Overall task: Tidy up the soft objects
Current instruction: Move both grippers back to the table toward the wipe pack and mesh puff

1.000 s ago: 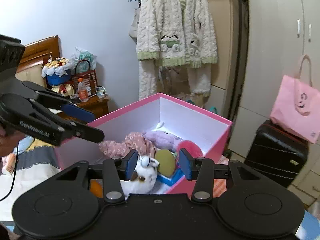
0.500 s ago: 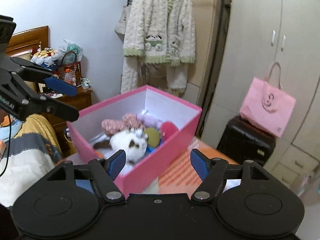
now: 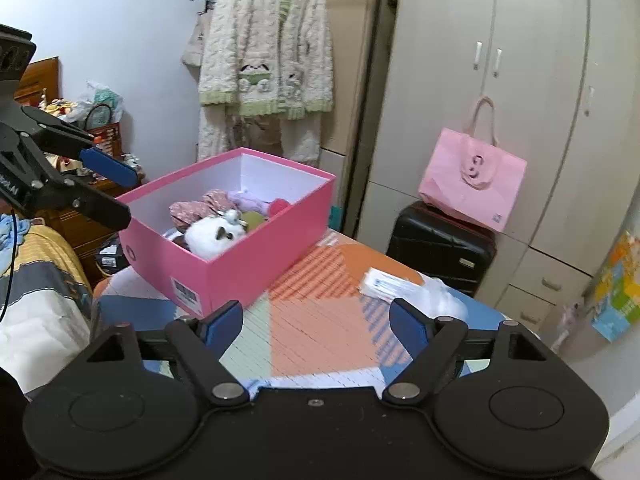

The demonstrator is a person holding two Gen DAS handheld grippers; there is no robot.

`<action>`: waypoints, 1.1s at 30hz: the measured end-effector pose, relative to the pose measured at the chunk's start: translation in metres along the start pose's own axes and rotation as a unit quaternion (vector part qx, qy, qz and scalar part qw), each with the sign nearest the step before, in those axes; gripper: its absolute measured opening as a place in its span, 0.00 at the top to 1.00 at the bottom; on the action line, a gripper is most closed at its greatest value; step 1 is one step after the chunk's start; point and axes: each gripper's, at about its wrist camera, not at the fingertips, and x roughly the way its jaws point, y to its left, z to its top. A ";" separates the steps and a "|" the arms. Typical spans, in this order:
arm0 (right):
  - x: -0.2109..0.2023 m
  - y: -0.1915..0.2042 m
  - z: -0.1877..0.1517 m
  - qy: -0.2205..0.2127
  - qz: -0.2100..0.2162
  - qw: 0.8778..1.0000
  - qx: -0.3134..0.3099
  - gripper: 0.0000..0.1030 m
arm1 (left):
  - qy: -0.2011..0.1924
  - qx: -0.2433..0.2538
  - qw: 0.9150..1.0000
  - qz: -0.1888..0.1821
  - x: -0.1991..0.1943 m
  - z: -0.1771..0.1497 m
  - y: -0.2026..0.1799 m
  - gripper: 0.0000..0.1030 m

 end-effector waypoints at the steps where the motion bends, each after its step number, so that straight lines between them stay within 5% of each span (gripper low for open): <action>1: -0.001 -0.003 -0.003 0.000 -0.002 1.000 0.003 0.17 | 0.003 0.004 1.000 -0.006 0.004 0.002 -0.005 0.25; 8: 0.003 -0.030 -0.020 -0.002 0.009 0.999 0.031 0.16 | 0.025 -0.002 0.999 -0.037 0.041 0.013 -0.024 0.24; 19: 0.034 -0.071 -0.020 -0.041 0.005 0.999 0.026 0.15 | 0.006 -0.057 0.997 -0.059 0.095 0.031 -0.036 0.25; 26: 0.077 -0.104 -0.024 -0.041 0.013 0.998 0.053 0.12 | 0.003 -0.058 0.998 -0.023 0.130 0.045 -0.041 0.25; 33: 0.128 -0.121 -0.028 -0.038 0.008 0.999 0.021 0.08 | 0.014 -0.116 0.993 0.015 0.180 0.054 -0.029 0.27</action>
